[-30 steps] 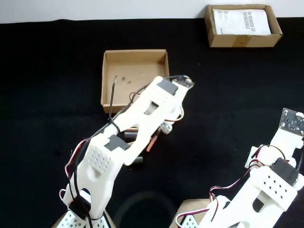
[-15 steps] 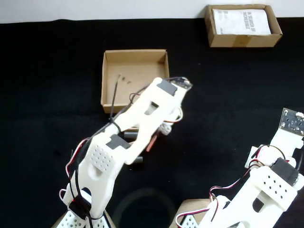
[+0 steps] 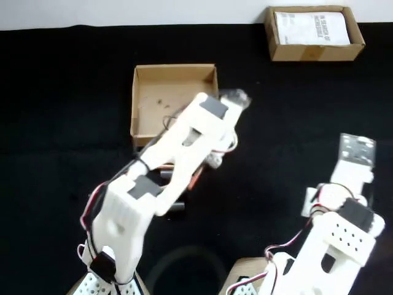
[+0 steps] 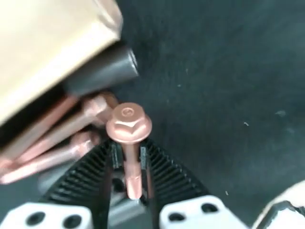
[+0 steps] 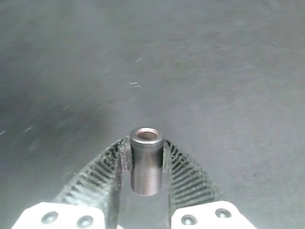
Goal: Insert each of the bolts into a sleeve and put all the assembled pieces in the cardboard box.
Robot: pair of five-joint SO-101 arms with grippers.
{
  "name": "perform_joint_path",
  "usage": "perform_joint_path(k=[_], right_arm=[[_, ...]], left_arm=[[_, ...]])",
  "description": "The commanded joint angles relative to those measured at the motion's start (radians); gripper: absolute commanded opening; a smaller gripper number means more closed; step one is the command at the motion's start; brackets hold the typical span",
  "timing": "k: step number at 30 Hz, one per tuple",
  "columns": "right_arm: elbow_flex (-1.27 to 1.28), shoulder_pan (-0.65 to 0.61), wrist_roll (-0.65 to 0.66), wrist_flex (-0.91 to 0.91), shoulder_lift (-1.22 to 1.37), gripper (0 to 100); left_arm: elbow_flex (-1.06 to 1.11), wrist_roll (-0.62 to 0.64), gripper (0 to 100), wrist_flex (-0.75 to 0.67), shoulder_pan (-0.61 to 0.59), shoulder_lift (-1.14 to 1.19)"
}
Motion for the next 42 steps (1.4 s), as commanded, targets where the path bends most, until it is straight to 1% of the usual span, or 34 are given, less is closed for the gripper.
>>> perform_joint_path(k=[1,4,6,9,12,16,19,21,24,27,31,34,36,38,40,42], right_arm=[[-0.091,-0.16,-0.028,0.079,-0.091,0.8],[-0.11,-0.295,-0.166,0.081,-0.199,0.8],[-0.117,-0.403,-0.252,0.081,-0.282,0.8],[-0.11,-0.561,-0.35,0.082,-0.404,0.8],[-0.074,-0.687,-0.416,0.082,-0.507,0.8],[0.025,-0.779,-0.465,0.081,-0.627,0.8],[0.108,-0.819,-0.502,0.068,-0.723,0.8],[0.173,-0.828,-0.526,0.035,-0.792,0.8],[0.236,-0.829,-0.543,-0.042,-0.886,0.8],[0.266,-0.829,-0.54,-0.094,-0.901,0.8],[0.272,-0.829,-0.535,-0.102,-0.894,0.8],[0.274,-0.829,-0.535,-0.102,-0.894,0.8],[0.286,-0.829,-0.534,-0.104,-0.892,0.8],[0.294,-0.829,-0.534,-0.104,-0.894,0.8],[0.292,-0.829,-0.535,-0.104,-0.894,0.8],[0.292,-0.829,-0.535,-0.111,-0.894,0.8]], left_arm=[[-0.005,0.005,1,0.075,0.024,-0.232],[-0.005,0.005,1,0.181,0.067,-0.367],[-0.002,0.017,1,0.226,0.084,-0.453],[0.053,0.114,1,0.23,0.081,-0.604],[0.151,0.132,1,0.229,0.088,-0.776],[0.292,0.132,1,0.229,0.081,-1.01],[0.4,0.124,1,0.21,0.038,-1.173],[0.483,0.124,1,0.126,-0.001,-1.265],[0.613,0.13,1,-0.041,-0.062,-1.389],[0.74,0.132,1,-0.201,-0.07,-1.508],[0.909,0.132,1,-0.408,-0.068,-1.61],[1.024,0.132,1,-0.591,-0.068,-1.626],[1.098,0.133,1,-0.746,-0.068,-1.604],[1.142,0.133,1,-0.873,-0.039,-1.57],[1.147,0.133,1,-0.927,0.007,-1.534],[1.145,0.141,1,-0.945,0.074,-1.506]])
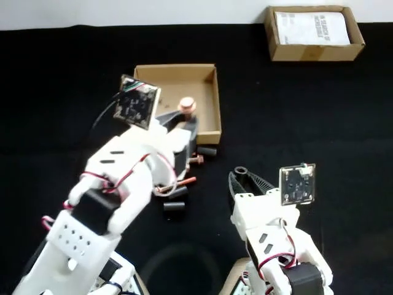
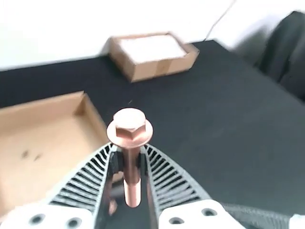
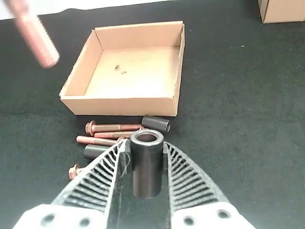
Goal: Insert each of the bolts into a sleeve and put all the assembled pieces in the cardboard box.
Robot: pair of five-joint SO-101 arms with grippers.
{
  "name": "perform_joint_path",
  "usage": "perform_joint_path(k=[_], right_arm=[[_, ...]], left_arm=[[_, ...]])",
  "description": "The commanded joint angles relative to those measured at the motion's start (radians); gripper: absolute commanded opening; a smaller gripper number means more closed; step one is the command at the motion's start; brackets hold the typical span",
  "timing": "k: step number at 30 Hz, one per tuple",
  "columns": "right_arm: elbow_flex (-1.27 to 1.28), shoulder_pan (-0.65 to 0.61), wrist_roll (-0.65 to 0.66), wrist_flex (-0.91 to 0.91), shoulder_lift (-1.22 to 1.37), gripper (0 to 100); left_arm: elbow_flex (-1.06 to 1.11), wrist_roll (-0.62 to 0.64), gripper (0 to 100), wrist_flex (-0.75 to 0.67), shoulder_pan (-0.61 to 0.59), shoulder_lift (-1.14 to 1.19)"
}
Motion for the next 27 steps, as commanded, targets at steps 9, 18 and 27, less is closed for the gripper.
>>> perform_joint_path(k=[9,18,27], right_arm=[[-0.001,-0.005,-0.002,-0.104,0.001,0.8],[0.002,-0.005,-0.003,-0.099,0.002,0.8],[0.027,-0.005,-0.002,-0.101,-0.005,0.8]], left_arm=[[-0.048,0.127,1,-0.071,0.165,0.12],[-0.174,0.127,1,-0.071,0.17,0.257],[-0.318,0.127,1,0.072,0.171,0.283]])
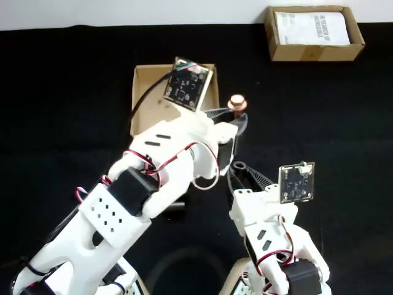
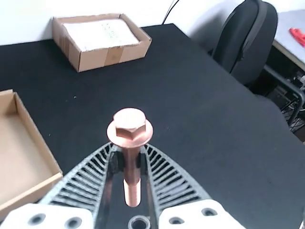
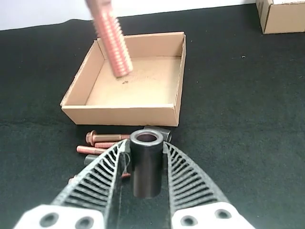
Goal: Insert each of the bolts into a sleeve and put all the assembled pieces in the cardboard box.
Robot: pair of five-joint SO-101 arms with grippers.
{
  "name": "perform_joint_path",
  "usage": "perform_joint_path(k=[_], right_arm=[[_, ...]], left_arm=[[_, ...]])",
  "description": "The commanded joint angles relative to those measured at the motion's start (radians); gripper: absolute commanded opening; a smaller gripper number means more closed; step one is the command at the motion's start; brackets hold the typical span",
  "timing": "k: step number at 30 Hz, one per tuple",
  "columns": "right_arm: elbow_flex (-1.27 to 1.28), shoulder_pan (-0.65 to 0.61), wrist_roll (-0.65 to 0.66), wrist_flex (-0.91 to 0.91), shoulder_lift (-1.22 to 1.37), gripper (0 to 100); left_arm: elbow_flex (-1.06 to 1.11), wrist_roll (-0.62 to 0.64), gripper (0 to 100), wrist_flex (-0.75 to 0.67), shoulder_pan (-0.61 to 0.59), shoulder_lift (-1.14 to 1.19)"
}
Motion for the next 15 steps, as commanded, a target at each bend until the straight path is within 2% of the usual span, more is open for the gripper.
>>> perform_joint_path(k=[1,15], right_arm=[[-0.007,-0.005,-0.002,-0.019,-0.007,0.8],[-0.013,-0.004,-0.002,-0.015,-0.007,0.8]], left_arm=[[-0.054,0.005,1,0.049,0.012,0.001],[-0.041,0.005,1,0.068,0.094,0.05]])
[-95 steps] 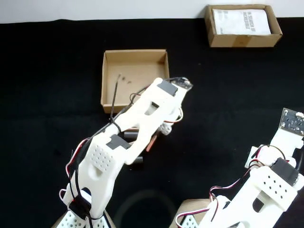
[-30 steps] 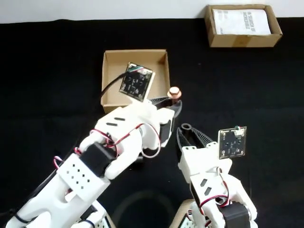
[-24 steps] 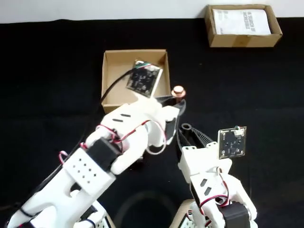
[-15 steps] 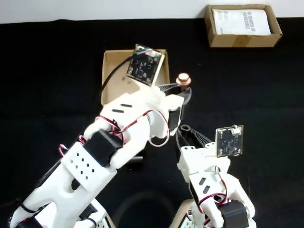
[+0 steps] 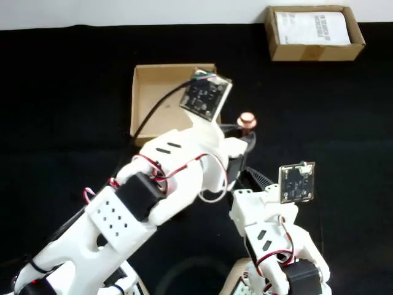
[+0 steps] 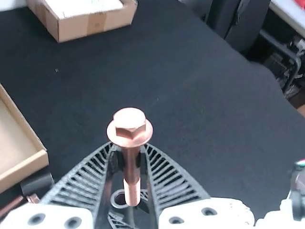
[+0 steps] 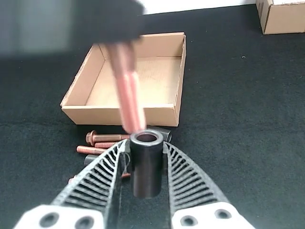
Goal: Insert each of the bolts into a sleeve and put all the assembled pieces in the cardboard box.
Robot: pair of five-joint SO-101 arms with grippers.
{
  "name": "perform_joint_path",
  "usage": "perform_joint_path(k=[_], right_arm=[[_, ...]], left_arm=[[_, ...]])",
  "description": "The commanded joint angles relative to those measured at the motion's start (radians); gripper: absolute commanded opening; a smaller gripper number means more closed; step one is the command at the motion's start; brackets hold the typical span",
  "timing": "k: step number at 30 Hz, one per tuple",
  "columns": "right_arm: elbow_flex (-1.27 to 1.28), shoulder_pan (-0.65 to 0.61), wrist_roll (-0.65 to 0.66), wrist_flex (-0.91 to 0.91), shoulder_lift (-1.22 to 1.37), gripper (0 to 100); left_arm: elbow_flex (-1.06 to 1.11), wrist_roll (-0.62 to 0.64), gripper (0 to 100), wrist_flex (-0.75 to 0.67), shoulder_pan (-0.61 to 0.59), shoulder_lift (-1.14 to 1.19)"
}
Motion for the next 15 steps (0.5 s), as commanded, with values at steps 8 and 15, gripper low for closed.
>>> perform_joint_path(k=[8,15], right_arm=[[-0.013,-0.004,-0.002,-0.015,-0.007,0.8],[-0.013,-0.001,-0.002,-0.013,-0.007,0.8]], left_arm=[[-0.038,0.003,1,-0.003,0.013,0.071],[-0.03,0.002,1,0.003,0.007,0.065]])
